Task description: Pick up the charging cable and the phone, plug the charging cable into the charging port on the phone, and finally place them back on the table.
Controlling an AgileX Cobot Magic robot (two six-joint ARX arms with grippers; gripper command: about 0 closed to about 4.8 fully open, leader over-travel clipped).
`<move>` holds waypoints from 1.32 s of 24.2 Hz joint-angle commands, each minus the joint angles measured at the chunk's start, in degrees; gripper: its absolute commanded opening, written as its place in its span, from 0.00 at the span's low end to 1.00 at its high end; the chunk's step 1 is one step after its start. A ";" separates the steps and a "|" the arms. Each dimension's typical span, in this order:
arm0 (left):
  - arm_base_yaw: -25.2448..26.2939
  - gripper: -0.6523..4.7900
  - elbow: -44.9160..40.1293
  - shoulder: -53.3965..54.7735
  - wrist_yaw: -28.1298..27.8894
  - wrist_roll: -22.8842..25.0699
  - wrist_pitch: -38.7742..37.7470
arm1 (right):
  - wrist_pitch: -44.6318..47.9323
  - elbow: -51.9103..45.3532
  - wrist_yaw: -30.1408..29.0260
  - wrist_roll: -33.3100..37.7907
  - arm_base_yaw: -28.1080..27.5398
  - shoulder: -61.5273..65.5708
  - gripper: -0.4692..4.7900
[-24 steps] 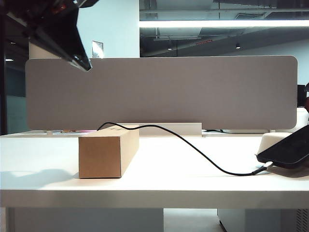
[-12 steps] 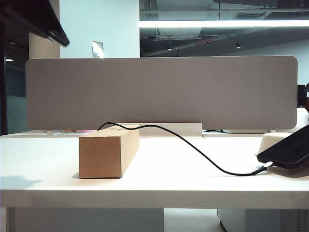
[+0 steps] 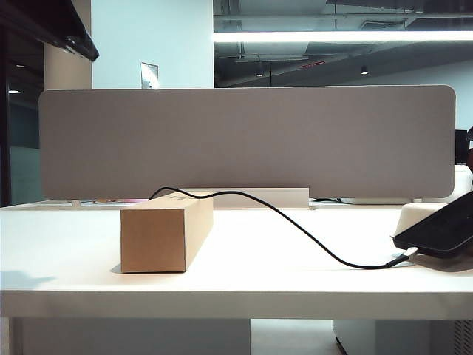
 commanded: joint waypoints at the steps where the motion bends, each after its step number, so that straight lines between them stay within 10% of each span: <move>1: -0.04 0.11 0.00 -0.22 -0.15 -0.20 0.22 | 0.81 -0.37 2.10 0.17 2.64 -0.04 0.07; 9: -0.04 0.11 0.00 -0.22 -0.15 -0.37 -0.37 | 4.42 -2.21 11.47 -4.28 6.75 -0.04 0.07; 32: -0.04 0.11 0.00 -0.20 0.76 -1.20 1.60 | 1.97 -2.19 11.21 -5.38 6.78 -0.02 0.08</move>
